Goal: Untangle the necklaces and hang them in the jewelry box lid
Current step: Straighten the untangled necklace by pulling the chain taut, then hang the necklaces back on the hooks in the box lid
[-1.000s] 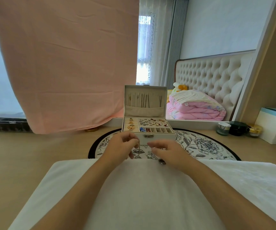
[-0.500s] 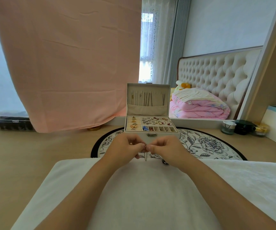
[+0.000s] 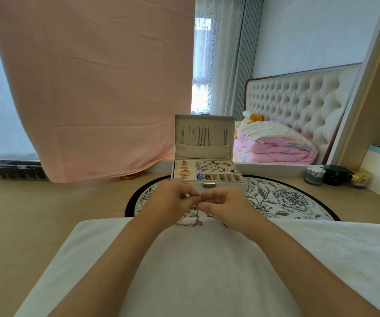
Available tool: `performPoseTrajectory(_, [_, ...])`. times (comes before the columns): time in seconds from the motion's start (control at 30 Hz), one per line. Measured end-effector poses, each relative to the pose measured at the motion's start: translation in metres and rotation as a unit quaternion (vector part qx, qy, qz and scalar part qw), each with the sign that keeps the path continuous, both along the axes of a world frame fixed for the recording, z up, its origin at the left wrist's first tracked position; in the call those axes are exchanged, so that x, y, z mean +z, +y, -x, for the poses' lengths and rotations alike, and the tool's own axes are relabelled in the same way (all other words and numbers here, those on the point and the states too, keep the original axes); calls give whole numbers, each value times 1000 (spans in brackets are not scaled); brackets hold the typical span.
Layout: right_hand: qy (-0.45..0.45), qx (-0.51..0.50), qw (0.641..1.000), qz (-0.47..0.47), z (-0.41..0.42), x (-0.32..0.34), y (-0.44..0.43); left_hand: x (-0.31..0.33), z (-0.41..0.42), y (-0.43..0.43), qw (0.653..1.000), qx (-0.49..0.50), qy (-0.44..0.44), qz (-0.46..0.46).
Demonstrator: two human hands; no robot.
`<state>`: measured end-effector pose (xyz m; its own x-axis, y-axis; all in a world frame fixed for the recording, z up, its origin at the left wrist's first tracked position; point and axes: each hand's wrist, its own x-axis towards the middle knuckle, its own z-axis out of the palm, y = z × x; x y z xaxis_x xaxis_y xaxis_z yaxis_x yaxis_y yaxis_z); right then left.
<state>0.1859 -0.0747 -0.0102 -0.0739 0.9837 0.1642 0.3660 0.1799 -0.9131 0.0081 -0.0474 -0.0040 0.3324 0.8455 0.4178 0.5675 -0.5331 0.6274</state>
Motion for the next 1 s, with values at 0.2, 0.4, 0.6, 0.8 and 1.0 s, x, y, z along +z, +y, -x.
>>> performPoseTrajectory(0.2, [42,-7,999,4,-1,-1,1,7,2,-3,997,8,76,-14])
performPoseTrajectory(0.4, [90,43,991,88,-1,5,11,6,-4,-4,965,-79,-184,170])
performPoseTrajectory(0.6, [229,135,962,62,-15,5,2,16,11,7,901,-40,-326,284])
performPoseTrajectory(0.8, [299,117,946,53,-24,1,11,22,21,10,865,-108,-366,327])
performPoseTrajectory(1.0, [308,80,947,41,-25,20,14,24,48,14,824,-168,-339,421])
